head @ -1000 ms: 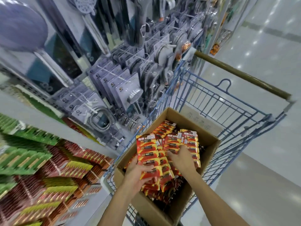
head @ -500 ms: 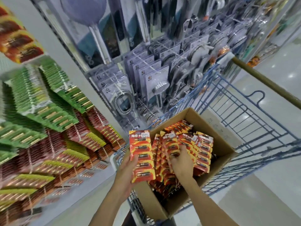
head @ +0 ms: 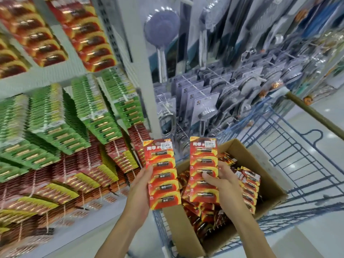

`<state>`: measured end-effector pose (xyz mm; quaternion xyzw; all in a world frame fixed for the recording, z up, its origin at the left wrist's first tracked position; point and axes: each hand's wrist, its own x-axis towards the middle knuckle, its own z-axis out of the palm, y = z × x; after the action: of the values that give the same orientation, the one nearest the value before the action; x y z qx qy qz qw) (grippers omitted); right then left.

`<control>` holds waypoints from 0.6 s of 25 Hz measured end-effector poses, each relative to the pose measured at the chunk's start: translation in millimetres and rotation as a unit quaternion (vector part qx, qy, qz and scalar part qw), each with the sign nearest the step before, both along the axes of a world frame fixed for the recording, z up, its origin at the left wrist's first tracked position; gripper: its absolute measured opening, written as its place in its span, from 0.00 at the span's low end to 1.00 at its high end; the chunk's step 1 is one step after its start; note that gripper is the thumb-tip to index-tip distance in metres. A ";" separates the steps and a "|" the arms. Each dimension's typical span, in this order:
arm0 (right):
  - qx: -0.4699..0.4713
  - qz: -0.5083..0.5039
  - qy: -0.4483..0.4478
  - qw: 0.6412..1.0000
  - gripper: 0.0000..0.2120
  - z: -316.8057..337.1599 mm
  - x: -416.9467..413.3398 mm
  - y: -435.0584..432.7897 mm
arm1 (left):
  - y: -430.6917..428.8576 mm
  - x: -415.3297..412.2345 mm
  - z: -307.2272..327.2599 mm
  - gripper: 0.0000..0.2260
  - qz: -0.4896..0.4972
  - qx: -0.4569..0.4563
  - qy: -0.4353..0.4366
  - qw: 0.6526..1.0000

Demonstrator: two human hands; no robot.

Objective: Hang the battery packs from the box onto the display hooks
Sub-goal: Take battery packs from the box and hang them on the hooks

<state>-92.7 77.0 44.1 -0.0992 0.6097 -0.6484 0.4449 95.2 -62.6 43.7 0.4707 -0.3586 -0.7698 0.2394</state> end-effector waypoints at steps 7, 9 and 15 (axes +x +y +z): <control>-0.070 -0.002 -0.038 0.997 0.10 40.6 104.6 -73.2 | -53.7 109.5 41.5 0.16 0.045 -0.086 0.024 0.995; -0.054 -0.013 -0.029 0.998 0.09 50.8 138.7 -97.1 | -73.3 144.8 52.3 0.15 0.060 -0.094 0.031 0.993; -0.071 0.003 0.043 0.997 0.11 81.7 224.5 -164.0 | -127.8 230.8 89.5 0.13 0.093 -0.085 0.054 0.991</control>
<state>131.8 -86.9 125.9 -0.1600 0.5803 -0.6838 0.4125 326.0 -190.4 133.2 0.4373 -0.3638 -0.7356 0.3679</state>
